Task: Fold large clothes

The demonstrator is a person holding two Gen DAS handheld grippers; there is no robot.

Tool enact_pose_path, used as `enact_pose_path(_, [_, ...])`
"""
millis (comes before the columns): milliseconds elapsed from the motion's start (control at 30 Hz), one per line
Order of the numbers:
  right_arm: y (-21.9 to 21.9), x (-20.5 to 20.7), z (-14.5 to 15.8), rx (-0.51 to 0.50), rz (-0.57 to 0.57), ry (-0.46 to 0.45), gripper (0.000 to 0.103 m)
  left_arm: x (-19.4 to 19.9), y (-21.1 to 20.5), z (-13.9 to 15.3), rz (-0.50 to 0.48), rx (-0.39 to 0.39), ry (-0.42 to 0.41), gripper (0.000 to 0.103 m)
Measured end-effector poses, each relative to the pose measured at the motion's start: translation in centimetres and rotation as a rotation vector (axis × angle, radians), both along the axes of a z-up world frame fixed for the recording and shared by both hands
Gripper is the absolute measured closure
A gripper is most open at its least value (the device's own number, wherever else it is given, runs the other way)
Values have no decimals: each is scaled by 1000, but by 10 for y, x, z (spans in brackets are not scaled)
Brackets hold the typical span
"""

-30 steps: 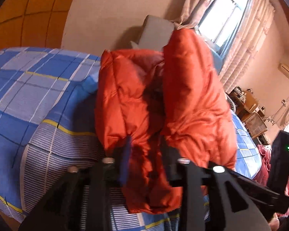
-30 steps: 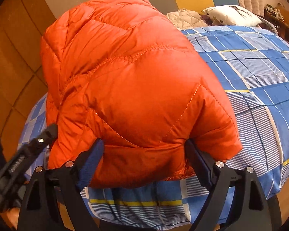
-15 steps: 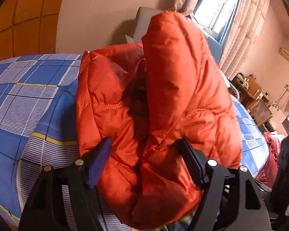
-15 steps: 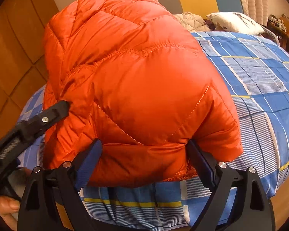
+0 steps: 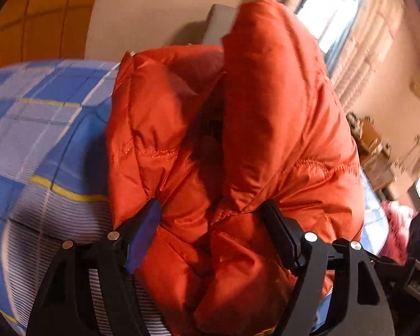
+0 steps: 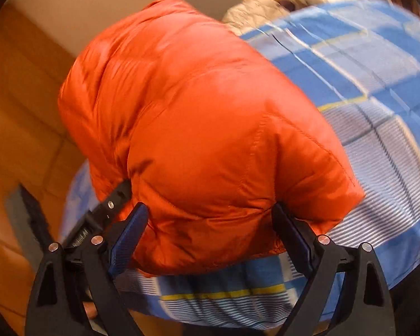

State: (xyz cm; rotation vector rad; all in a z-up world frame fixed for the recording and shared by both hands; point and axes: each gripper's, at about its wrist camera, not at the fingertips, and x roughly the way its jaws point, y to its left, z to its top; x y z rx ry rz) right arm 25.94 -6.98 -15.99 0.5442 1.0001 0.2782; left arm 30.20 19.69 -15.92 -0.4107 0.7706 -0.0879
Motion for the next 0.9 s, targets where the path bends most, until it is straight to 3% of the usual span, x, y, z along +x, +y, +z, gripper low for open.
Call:
enact_pose_path(267, [-3,-4,6,21,-10,-15,13,-3,0,-7,42,-20,-12,28])
enact_pose_path(600, [-30,-10,18,74,-81,-45,13,-9,15,-14,6,-61,-35,29])
enact_pose_path(667, [-37,-14,29,50,-72,-99,13,-8,19,-15,-8,-67,-34,30])
enact_pose_path(800, [-49,2,37,25,-52,-152,10,-2,27,-18,-24,-77,-33,30])
enact_pose_path(900, [-58,24,24,45,-47,-132,10,0,33,-21,-32,-92,-33,31])
